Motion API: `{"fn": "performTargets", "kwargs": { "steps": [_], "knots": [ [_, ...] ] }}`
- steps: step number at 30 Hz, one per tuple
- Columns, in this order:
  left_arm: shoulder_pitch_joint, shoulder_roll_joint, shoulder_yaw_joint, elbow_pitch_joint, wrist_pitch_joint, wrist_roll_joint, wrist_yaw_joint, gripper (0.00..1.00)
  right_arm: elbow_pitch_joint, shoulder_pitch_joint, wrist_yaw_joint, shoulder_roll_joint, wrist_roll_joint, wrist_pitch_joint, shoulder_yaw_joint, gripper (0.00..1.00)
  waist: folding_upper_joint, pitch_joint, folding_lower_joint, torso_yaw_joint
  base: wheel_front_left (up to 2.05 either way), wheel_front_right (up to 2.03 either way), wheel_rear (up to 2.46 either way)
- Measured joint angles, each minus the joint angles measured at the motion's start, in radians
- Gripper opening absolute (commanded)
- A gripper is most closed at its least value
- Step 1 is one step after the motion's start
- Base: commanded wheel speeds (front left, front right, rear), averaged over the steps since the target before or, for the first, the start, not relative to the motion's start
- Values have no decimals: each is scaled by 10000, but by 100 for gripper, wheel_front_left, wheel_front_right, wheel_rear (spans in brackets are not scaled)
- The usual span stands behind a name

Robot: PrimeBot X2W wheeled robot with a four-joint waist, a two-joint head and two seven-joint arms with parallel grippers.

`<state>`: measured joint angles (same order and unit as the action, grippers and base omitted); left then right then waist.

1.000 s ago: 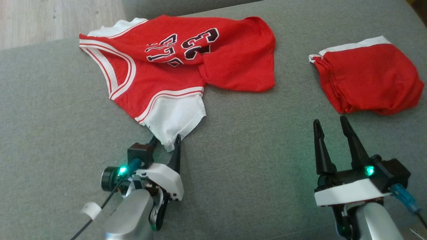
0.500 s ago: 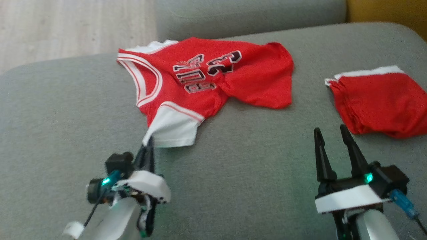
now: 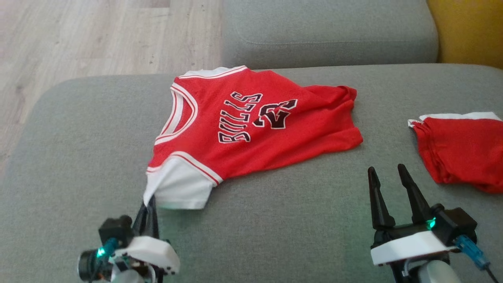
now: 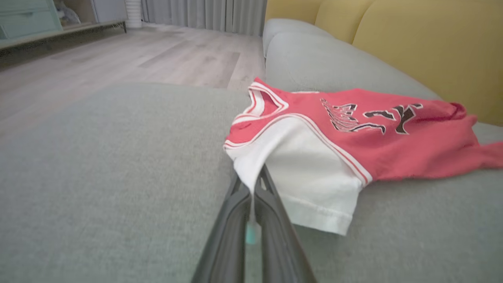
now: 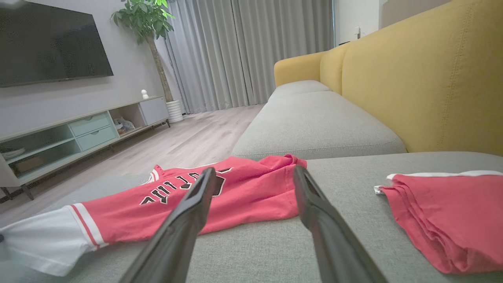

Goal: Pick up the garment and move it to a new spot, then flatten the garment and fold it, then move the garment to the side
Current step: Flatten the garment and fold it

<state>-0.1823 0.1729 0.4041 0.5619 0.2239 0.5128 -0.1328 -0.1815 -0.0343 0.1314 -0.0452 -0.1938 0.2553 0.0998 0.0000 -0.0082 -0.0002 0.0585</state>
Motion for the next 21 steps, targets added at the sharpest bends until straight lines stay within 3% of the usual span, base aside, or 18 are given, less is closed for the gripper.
{"fn": "performTargets", "kwargs": {
  "steps": [1,11,21],
  "knots": [
    [104,-6,65,-38,-146,67,0,100,0,0,2,0,0,0,2,100,0,-19,0,29,0,0,0],
    [248,75,125,-1139,-96,-127,-537,100,451,5,0,2,-96,0,-61,100,0,-70,1,269,0,0,0],
    [354,226,207,-2918,259,-1352,-976,100,842,-24,2,2,-67,0,-123,100,0,-143,1,614,0,0,0]
  ]
}}
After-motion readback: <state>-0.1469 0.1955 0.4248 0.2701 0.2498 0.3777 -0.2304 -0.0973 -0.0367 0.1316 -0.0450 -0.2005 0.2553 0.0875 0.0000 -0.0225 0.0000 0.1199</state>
